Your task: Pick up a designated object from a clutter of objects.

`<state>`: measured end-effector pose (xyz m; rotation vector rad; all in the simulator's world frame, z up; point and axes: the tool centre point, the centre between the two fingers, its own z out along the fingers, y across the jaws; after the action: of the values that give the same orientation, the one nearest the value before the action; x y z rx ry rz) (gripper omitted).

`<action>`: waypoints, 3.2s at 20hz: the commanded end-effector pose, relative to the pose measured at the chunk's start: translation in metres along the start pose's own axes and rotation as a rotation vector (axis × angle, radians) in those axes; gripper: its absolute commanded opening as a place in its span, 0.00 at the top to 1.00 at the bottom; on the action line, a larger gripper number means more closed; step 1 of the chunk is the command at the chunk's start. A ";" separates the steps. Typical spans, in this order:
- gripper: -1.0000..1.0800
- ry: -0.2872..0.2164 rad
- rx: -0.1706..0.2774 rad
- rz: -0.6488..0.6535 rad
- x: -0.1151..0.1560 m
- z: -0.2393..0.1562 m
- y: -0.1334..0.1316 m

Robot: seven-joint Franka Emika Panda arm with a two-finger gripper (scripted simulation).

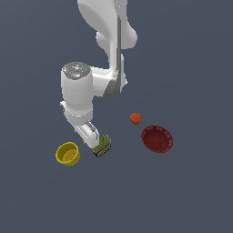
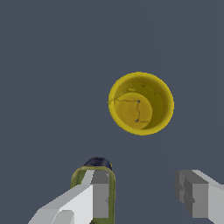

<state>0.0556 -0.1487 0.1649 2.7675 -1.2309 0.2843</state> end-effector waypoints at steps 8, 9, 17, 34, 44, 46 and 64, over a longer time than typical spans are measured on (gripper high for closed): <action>0.38 0.083 -0.009 0.247 0.022 0.054 0.034; 0.38 0.090 -0.009 0.268 0.024 0.058 0.038; 0.38 0.134 -0.007 0.380 0.032 0.081 0.057; 0.38 0.144 -0.006 0.410 0.036 0.107 0.063; 1.00 0.144 -0.005 0.410 0.037 0.114 0.063; 1.00 0.144 -0.005 0.410 0.037 0.114 0.063; 1.00 0.143 -0.004 0.412 0.022 0.067 0.051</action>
<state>0.0409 -0.2149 0.0947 2.4143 -1.7452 0.4939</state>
